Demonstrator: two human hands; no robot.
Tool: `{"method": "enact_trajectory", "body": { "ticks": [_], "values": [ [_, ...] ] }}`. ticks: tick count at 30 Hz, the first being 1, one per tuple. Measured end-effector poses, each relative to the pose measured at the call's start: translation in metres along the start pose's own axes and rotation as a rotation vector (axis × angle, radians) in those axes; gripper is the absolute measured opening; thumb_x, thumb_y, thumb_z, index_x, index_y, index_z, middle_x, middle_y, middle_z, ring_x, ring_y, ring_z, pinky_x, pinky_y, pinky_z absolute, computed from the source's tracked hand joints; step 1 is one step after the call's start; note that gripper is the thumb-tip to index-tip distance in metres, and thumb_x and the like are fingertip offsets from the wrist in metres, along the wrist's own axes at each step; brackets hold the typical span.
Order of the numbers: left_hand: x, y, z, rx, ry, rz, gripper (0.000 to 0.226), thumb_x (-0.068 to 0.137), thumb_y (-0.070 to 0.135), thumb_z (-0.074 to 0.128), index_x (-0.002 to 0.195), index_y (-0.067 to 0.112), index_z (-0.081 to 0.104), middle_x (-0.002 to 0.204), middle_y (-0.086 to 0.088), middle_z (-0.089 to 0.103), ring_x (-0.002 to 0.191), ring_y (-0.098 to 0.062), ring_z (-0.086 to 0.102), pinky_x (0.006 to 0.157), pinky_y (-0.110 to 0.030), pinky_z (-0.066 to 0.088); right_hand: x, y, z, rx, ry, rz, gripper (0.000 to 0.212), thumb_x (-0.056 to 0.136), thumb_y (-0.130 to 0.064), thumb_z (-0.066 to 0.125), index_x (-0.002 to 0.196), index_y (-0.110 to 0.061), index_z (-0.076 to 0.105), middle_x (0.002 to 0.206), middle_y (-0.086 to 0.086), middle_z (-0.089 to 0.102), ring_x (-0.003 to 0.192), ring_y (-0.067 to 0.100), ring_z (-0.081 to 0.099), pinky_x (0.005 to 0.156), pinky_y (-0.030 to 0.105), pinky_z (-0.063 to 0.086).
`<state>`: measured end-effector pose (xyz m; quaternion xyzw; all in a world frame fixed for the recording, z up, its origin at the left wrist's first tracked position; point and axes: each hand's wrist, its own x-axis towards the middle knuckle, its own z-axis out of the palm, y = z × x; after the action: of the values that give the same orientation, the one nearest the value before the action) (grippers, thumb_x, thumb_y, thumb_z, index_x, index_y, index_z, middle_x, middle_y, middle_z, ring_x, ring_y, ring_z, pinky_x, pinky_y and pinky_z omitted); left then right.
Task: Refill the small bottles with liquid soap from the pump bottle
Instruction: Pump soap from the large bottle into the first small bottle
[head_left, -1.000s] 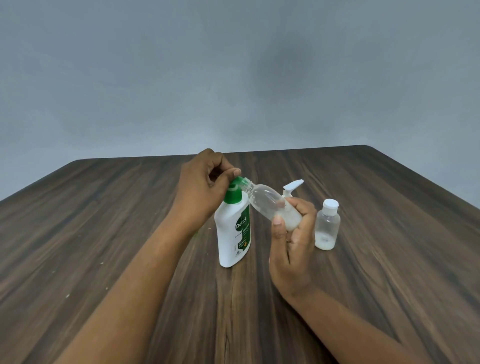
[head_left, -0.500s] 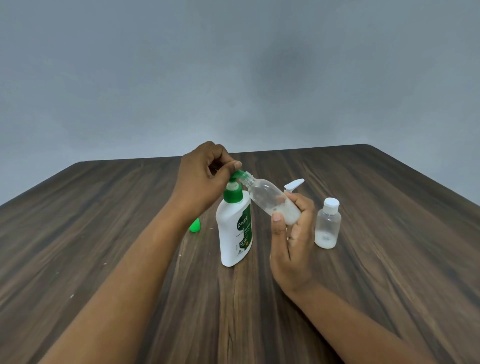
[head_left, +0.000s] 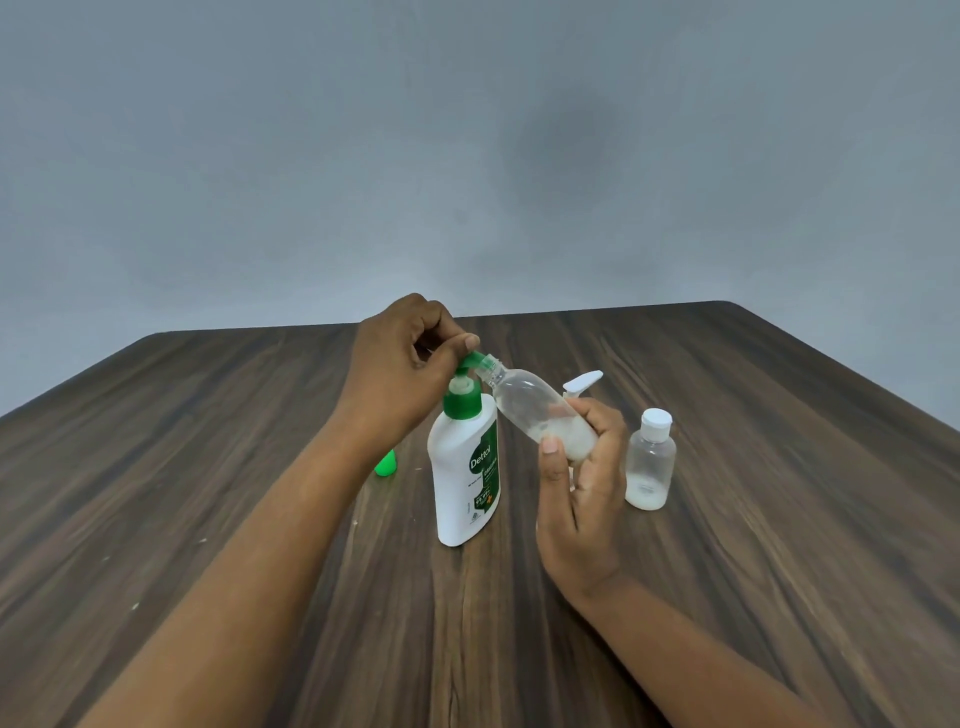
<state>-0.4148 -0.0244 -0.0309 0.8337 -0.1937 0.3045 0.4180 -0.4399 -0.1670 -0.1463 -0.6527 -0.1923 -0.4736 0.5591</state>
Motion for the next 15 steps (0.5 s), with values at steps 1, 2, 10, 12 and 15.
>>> {"method": "enact_trajectory", "body": {
  "ticks": [1, 2, 10, 12, 15],
  "values": [
    [0.0, -0.001, 0.0, -0.004, 0.005, -0.002, 0.022, 0.082, 0.013, 0.067, 0.063, 0.022, 0.059, 0.072, 0.0, 0.061, 0.066, -0.009, 0.055, 0.061, -0.016, 0.041, 0.0, 0.0, 0.0, -0.002, -0.004, -0.003, 0.024, 0.094, -0.025, 0.043, 0.118, -0.028, 0.039, 0.106, -0.025, 0.047, 0.089, 0.005, 0.054, 0.073, 0.014, 0.044],
    [-0.002, -0.002, 0.001, -0.013, 0.01, -0.004, 0.022, 0.082, 0.013, 0.067, 0.064, 0.022, 0.059, 0.072, 0.0, 0.062, 0.066, -0.008, 0.054, 0.061, -0.017, 0.041, 0.0, 0.0, 0.0, -0.003, -0.004, -0.004, 0.024, 0.094, -0.026, 0.043, 0.118, -0.028, 0.039, 0.106, -0.025, 0.047, 0.088, 0.004, 0.054, 0.073, 0.013, 0.043],
    [-0.013, -0.004, 0.006, -0.035, 0.033, -0.045, 0.013, 0.082, 0.011, 0.068, 0.069, 0.012, 0.065, 0.073, 0.002, 0.065, 0.066, -0.001, 0.056, 0.058, -0.011, 0.042, -0.003, 0.002, -0.001, 0.012, 0.022, 0.022, 0.022, 0.094, -0.026, 0.043, 0.116, -0.025, 0.041, 0.104, -0.019, 0.05, 0.087, 0.007, 0.054, 0.073, 0.018, 0.044],
    [-0.014, -0.003, 0.007, -0.038, 0.054, -0.037, 0.012, 0.082, 0.011, 0.068, 0.07, 0.011, 0.065, 0.074, 0.001, 0.065, 0.067, -0.004, 0.057, 0.059, -0.012, 0.043, -0.002, 0.003, -0.001, 0.012, 0.028, 0.024, 0.022, 0.094, -0.026, 0.043, 0.116, -0.025, 0.041, 0.105, -0.021, 0.049, 0.089, 0.007, 0.054, 0.074, 0.019, 0.045],
    [-0.011, 0.001, 0.005, -0.04, 0.064, -0.021, 0.014, 0.082, 0.012, 0.068, 0.068, 0.015, 0.064, 0.074, 0.001, 0.064, 0.067, -0.005, 0.056, 0.06, -0.013, 0.042, -0.001, 0.001, 0.0, 0.007, 0.024, 0.028, 0.023, 0.094, -0.026, 0.043, 0.117, -0.025, 0.041, 0.107, -0.02, 0.049, 0.091, 0.008, 0.054, 0.075, 0.018, 0.045]
  ]
}}
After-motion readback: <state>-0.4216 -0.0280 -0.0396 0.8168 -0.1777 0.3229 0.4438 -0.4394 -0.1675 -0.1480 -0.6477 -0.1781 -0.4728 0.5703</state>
